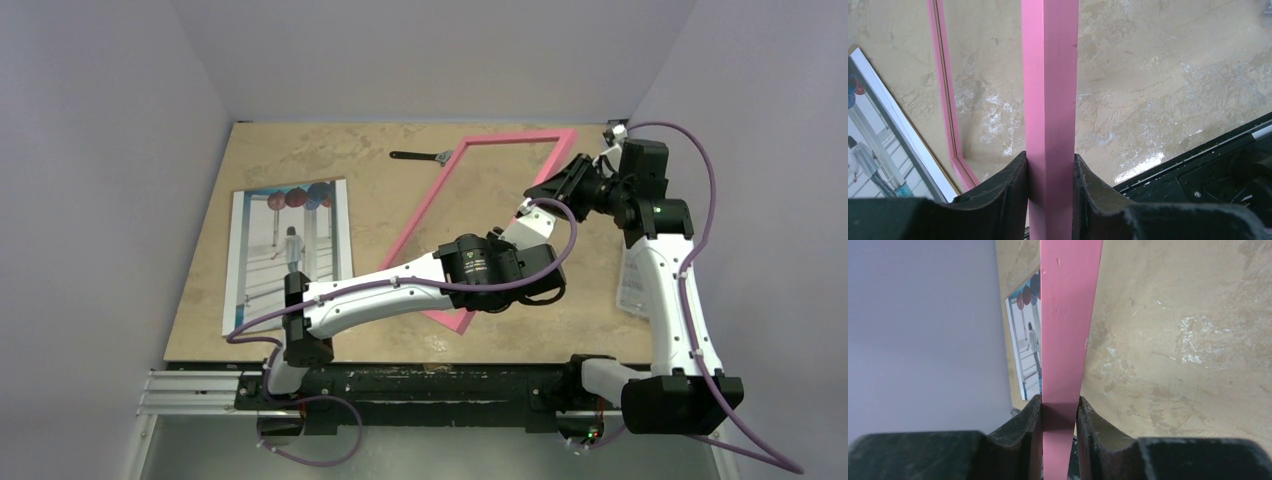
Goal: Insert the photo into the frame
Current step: Turn over the photo frame at the center of the board.
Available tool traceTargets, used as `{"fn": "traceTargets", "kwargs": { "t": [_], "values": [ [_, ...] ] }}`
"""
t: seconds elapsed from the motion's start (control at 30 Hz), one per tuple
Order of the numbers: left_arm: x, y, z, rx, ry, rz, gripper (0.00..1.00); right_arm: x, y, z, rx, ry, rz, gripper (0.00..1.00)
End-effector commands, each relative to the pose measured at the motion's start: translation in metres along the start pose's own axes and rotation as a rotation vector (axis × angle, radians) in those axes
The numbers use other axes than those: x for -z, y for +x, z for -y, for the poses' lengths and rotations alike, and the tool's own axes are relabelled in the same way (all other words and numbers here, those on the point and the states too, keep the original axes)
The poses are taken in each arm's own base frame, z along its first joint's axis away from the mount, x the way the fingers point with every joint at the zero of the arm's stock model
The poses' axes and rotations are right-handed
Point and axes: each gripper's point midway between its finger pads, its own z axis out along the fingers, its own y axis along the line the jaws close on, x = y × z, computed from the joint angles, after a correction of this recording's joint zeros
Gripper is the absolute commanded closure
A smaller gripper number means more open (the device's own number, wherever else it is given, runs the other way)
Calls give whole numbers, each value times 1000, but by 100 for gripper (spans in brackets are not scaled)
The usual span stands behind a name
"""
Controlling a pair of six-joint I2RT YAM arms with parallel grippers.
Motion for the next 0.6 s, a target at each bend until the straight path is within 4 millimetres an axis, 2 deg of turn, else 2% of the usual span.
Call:
{"fn": "traceTargets", "kwargs": {
  "t": [0.0,0.13,0.23,0.37,0.57],
  "values": [
    [17,-15,-30,24,-64,52,100,11,-1,-36,126,-184,14,70],
    [25,-20,-32,59,-34,71,100,16,3,-44,131,-232,14,39],
    [34,-25,-34,93,4,91,100,21,4,-47,141,-242,26,27],
    [45,-30,-34,130,56,113,100,28,7,-53,161,-264,35,19],
    [66,-42,-37,228,166,166,100,39,9,-64,180,-301,59,17]
  ]
}}
